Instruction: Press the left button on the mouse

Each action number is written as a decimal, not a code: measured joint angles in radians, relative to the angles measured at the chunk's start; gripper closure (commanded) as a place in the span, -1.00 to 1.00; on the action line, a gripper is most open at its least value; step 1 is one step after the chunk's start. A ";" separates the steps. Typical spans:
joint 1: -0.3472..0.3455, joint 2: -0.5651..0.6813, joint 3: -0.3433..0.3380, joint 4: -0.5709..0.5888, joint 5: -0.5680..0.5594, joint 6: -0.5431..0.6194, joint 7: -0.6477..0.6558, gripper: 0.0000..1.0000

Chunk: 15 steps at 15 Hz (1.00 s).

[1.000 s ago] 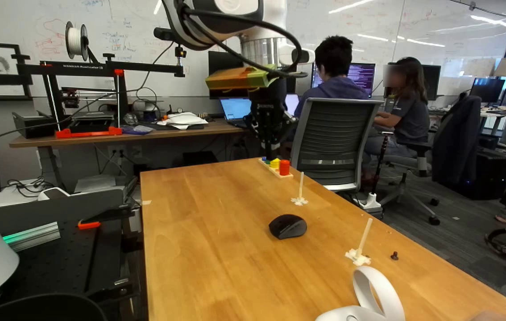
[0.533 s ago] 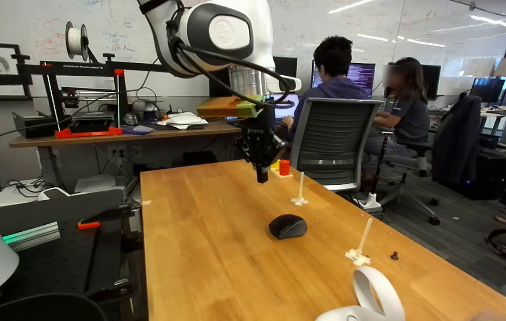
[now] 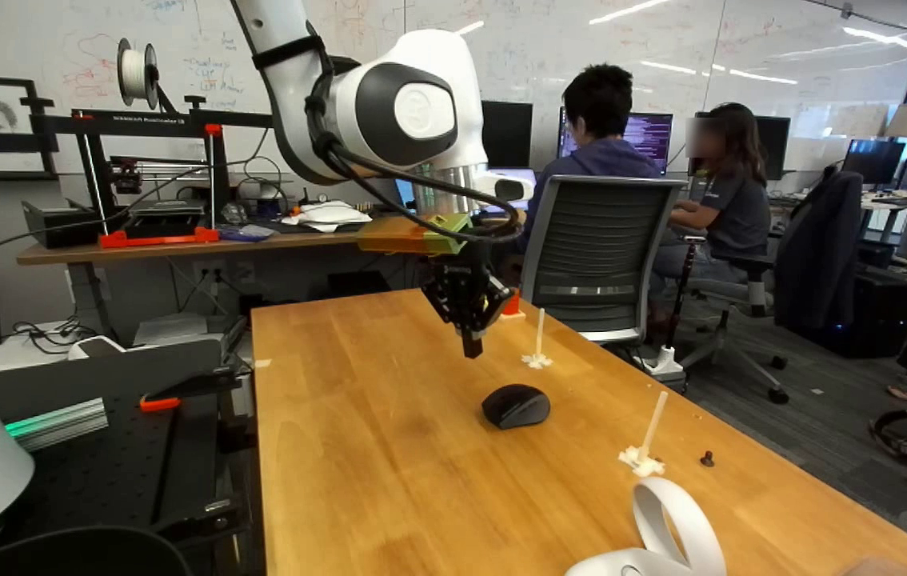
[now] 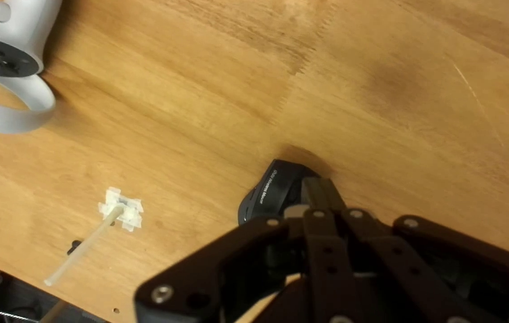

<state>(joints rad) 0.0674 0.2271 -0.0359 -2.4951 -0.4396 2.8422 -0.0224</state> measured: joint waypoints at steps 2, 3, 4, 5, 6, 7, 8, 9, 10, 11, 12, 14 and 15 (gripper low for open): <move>0.015 0.033 -0.015 0.016 -0.043 0.017 0.040 0.98; 0.023 0.051 -0.024 0.026 -0.063 0.025 0.062 0.98; 0.032 0.069 -0.033 0.037 -0.081 0.032 0.081 0.98; 0.040 0.087 -0.041 0.048 -0.096 0.040 0.101 0.98; 0.050 0.105 -0.050 0.060 -0.106 0.047 0.118 0.98; 0.059 0.122 -0.058 0.073 -0.115 0.051 0.134 0.98; 0.067 0.140 -0.067 0.087 -0.125 0.053 0.151 0.98; 0.076 0.158 -0.077 0.100 -0.131 0.056 0.165 0.98; 0.084 0.175 -0.086 0.113 -0.134 0.058 0.177 0.98; 0.091 0.191 -0.096 0.126 -0.136 0.060 0.187 0.98; 0.098 0.207 -0.104 0.137 -0.137 0.064 0.196 0.98; 0.110 0.234 -0.119 0.155 -0.138 0.070 0.211 0.98; 0.116 0.246 -0.125 0.163 -0.138 0.071 0.218 0.98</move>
<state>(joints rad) 0.1832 0.4731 -0.1613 -2.3322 -0.5773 2.9129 0.1953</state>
